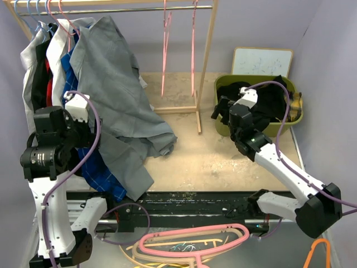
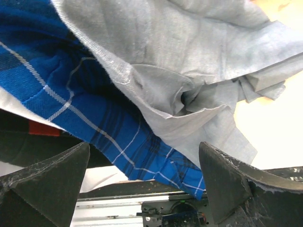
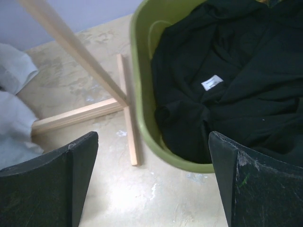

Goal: Place the shirt on the hanger

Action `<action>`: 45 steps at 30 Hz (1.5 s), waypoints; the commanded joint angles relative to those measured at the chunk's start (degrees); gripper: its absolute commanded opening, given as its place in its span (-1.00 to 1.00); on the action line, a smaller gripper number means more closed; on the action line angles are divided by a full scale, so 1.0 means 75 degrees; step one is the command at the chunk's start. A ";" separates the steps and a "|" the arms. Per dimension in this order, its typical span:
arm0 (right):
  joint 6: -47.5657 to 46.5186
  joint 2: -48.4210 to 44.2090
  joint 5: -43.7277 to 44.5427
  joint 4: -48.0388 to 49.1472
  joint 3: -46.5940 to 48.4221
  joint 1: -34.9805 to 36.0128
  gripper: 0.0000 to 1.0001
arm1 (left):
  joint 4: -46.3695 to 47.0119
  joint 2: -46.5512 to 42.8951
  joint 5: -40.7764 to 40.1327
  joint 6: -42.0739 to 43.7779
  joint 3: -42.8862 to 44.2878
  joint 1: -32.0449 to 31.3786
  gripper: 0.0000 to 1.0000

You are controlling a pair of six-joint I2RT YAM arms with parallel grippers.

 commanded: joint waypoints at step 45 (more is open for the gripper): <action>0.1464 0.5130 -0.0757 -0.2481 0.3619 -0.3360 0.98 | 0.0327 0.1083 0.3695 0.0728 -0.0147 0.0920 0.99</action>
